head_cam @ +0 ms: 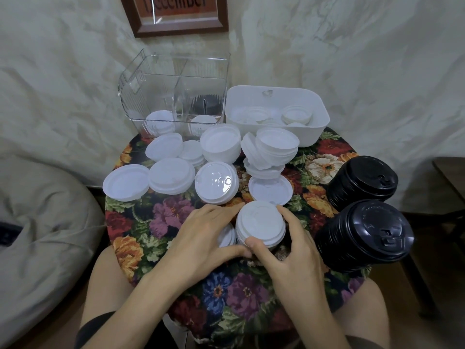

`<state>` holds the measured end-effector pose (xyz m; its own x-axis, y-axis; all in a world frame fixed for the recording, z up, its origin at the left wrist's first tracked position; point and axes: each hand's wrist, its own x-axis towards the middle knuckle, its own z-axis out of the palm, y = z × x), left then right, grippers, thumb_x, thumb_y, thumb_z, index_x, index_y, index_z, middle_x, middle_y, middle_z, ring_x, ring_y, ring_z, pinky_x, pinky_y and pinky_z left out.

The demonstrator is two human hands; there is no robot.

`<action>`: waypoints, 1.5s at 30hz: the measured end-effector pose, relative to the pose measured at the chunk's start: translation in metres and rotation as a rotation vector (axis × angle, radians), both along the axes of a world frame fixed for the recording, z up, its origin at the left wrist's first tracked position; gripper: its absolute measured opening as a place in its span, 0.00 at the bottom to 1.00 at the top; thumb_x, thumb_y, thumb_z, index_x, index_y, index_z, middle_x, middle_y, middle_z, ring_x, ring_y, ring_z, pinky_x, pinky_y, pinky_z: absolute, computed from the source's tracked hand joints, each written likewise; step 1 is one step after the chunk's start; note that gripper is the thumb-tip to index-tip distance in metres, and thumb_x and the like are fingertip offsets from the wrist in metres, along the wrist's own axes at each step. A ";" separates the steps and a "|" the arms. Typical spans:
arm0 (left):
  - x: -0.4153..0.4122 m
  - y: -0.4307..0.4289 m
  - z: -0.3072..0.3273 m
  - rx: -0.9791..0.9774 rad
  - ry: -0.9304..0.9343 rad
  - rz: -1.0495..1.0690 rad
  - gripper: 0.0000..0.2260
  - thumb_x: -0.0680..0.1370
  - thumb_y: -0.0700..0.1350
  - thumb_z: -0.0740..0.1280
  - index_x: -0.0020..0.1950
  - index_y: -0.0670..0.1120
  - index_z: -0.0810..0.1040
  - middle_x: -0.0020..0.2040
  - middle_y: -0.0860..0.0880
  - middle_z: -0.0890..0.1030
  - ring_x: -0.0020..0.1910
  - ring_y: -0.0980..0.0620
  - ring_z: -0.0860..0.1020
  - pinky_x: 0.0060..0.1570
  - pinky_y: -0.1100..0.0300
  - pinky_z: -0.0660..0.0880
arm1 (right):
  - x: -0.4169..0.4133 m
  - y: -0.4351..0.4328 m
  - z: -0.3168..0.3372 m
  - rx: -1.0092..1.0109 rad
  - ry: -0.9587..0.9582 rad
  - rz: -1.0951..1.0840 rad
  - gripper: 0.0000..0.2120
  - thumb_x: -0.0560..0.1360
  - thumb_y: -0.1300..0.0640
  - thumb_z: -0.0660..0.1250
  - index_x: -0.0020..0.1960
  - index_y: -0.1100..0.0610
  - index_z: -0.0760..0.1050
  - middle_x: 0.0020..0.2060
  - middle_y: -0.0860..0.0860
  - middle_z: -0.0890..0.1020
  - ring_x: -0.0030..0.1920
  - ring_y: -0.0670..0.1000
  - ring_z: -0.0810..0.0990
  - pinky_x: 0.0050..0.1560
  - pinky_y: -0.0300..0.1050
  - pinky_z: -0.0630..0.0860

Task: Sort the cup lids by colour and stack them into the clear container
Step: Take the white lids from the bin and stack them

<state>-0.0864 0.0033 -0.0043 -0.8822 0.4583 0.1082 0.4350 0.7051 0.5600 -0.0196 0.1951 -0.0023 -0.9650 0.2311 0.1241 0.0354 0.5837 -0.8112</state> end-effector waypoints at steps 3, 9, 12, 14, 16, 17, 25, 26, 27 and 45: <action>0.000 0.001 -0.002 -0.019 0.021 0.018 0.36 0.71 0.74 0.66 0.78 0.66 0.65 0.66 0.68 0.75 0.65 0.65 0.69 0.67 0.55 0.68 | -0.001 0.006 0.002 -0.043 -0.020 0.068 0.38 0.68 0.27 0.66 0.75 0.37 0.64 0.64 0.27 0.69 0.67 0.33 0.67 0.64 0.35 0.67; 0.000 0.001 -0.004 0.020 -0.001 0.022 0.37 0.69 0.77 0.65 0.76 0.67 0.66 0.63 0.69 0.76 0.63 0.66 0.69 0.66 0.55 0.69 | -0.006 0.015 0.005 -0.090 -0.063 0.157 0.32 0.70 0.30 0.67 0.71 0.25 0.59 0.69 0.28 0.68 0.71 0.34 0.67 0.68 0.41 0.69; 0.000 0.000 -0.004 0.035 -0.013 0.014 0.38 0.68 0.78 0.65 0.76 0.68 0.65 0.62 0.70 0.76 0.63 0.66 0.69 0.66 0.55 0.69 | -0.010 0.016 0.005 -0.070 -0.047 0.214 0.35 0.73 0.34 0.67 0.76 0.28 0.56 0.69 0.25 0.64 0.72 0.32 0.63 0.67 0.37 0.65; 0.000 0.000 -0.005 0.035 -0.014 0.021 0.37 0.68 0.78 0.64 0.76 0.68 0.66 0.61 0.70 0.76 0.63 0.66 0.69 0.65 0.55 0.69 | -0.012 0.018 0.003 -0.086 -0.050 0.223 0.35 0.73 0.35 0.67 0.77 0.33 0.59 0.70 0.27 0.65 0.73 0.34 0.64 0.70 0.40 0.66; 0.000 0.001 -0.004 0.032 -0.012 0.033 0.37 0.69 0.78 0.63 0.76 0.68 0.66 0.60 0.68 0.76 0.63 0.65 0.69 0.65 0.55 0.68 | -0.012 0.019 0.002 -0.103 -0.059 0.234 0.35 0.72 0.36 0.68 0.76 0.32 0.60 0.72 0.28 0.65 0.73 0.34 0.63 0.71 0.42 0.66; 0.001 0.002 -0.004 0.029 -0.011 0.036 0.37 0.69 0.78 0.63 0.76 0.68 0.67 0.61 0.68 0.76 0.63 0.64 0.69 0.65 0.56 0.68 | -0.011 0.019 0.002 -0.111 -0.063 0.233 0.35 0.71 0.35 0.69 0.75 0.30 0.60 0.73 0.30 0.66 0.74 0.34 0.64 0.72 0.44 0.67; 0.001 0.001 -0.002 0.027 -0.005 0.023 0.37 0.69 0.79 0.61 0.75 0.67 0.68 0.55 0.74 0.73 0.61 0.66 0.69 0.63 0.58 0.69 | -0.007 0.010 0.001 -0.089 -0.047 0.149 0.36 0.69 0.29 0.67 0.75 0.32 0.61 0.71 0.32 0.68 0.71 0.36 0.66 0.71 0.45 0.68; 0.001 0.000 -0.002 0.030 -0.001 0.023 0.36 0.69 0.78 0.62 0.75 0.67 0.68 0.54 0.75 0.72 0.60 0.67 0.69 0.63 0.58 0.68 | -0.007 0.008 0.001 -0.085 -0.045 0.138 0.37 0.69 0.29 0.67 0.75 0.33 0.62 0.71 0.33 0.69 0.71 0.37 0.67 0.71 0.45 0.69; 0.001 0.000 -0.001 0.031 0.001 0.024 0.36 0.70 0.78 0.62 0.75 0.67 0.68 0.53 0.76 0.70 0.60 0.67 0.69 0.62 0.59 0.68 | -0.006 0.007 0.001 -0.081 -0.045 0.125 0.38 0.68 0.29 0.67 0.76 0.35 0.62 0.72 0.34 0.69 0.72 0.38 0.67 0.71 0.47 0.69; 0.024 -0.047 -0.002 -0.034 0.085 0.187 0.39 0.71 0.76 0.64 0.77 0.57 0.70 0.68 0.65 0.69 0.67 0.66 0.64 0.68 0.59 0.65 | -0.002 0.010 0.001 -0.138 -0.082 0.145 0.39 0.67 0.27 0.69 0.75 0.31 0.59 0.70 0.32 0.69 0.71 0.38 0.68 0.69 0.48 0.70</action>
<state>-0.0626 -0.0434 -0.0061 -0.9405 0.2925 0.1729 0.3397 0.7959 0.5011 -0.0212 0.2054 -0.0013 -0.9949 0.0986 0.0207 0.0284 0.4713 -0.8815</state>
